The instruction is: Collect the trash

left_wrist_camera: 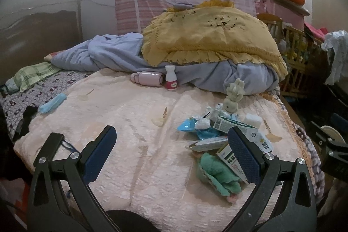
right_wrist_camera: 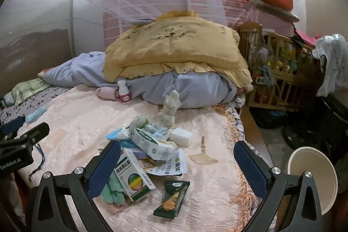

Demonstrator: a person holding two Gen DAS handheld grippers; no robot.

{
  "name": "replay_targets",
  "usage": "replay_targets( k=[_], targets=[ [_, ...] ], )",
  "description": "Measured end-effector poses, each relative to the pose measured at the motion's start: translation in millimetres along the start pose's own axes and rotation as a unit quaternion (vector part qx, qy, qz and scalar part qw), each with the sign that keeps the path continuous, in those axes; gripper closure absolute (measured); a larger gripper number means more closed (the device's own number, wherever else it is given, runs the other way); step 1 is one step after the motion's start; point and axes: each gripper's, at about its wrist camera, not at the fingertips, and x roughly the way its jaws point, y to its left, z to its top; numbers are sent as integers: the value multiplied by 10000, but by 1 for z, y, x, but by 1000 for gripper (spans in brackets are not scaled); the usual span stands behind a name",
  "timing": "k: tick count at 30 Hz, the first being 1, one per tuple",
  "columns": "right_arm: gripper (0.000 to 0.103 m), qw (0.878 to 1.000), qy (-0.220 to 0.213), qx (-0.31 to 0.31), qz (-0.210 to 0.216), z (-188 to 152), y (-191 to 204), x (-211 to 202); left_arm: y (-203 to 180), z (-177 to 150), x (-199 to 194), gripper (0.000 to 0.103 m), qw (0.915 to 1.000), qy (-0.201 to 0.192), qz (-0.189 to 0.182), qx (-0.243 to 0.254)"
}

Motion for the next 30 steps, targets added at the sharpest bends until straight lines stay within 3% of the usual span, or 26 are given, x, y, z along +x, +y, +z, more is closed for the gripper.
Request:
replay_targets(
  k=[20,23,30],
  targets=[
    [0,9987,94,-49,502,-5,-8,18,-9,-7,10,1,9991,252,321,-125],
    [0,9980,158,-88,599,-7,-11,24,-9,-7,13,1,9990,300,301,-136],
    [0,9982,441,-45,391,-19,-43,34,-8,-6,34,1,9986,509,91,-115]
  ],
)
